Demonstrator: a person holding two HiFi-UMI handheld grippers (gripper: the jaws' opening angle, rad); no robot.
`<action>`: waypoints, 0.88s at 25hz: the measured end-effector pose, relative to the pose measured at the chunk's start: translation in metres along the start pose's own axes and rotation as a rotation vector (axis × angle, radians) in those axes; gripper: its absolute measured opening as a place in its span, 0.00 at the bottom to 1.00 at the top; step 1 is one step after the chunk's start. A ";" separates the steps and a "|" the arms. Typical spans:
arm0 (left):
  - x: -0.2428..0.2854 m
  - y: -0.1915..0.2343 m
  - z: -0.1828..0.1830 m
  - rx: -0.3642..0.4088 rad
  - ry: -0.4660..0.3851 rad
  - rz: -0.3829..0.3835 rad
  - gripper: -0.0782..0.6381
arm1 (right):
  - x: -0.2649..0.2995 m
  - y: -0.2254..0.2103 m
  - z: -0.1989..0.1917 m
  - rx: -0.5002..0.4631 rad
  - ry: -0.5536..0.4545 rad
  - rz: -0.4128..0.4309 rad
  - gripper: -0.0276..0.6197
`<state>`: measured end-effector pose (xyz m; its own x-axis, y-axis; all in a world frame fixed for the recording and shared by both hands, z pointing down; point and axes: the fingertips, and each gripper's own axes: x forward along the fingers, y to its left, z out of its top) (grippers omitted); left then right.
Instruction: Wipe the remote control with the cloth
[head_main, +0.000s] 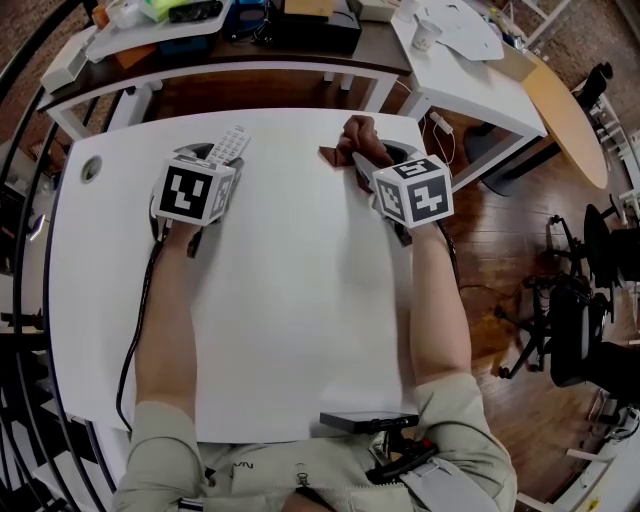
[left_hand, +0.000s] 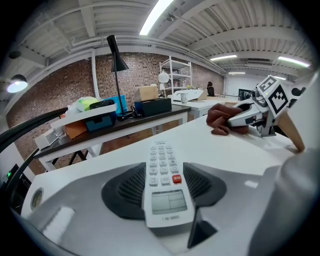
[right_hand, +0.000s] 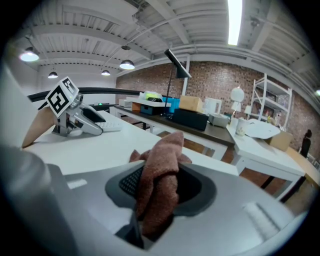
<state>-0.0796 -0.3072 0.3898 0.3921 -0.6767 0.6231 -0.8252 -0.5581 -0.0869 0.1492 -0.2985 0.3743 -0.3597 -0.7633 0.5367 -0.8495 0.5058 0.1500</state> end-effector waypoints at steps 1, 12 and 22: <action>0.000 -0.001 0.001 0.000 -0.007 -0.004 0.45 | -0.001 0.000 0.002 0.000 -0.010 -0.002 0.25; -0.037 -0.026 0.056 0.124 -0.218 0.029 0.45 | -0.034 -0.008 0.044 -0.023 -0.185 -0.061 0.24; -0.087 -0.066 0.113 0.285 -0.460 0.046 0.45 | -0.094 0.006 0.106 -0.120 -0.428 -0.113 0.24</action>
<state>-0.0129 -0.2662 0.2534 0.5482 -0.8082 0.2151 -0.7279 -0.5877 -0.3532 0.1365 -0.2664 0.2366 -0.4158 -0.9010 0.1240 -0.8510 0.4335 0.2965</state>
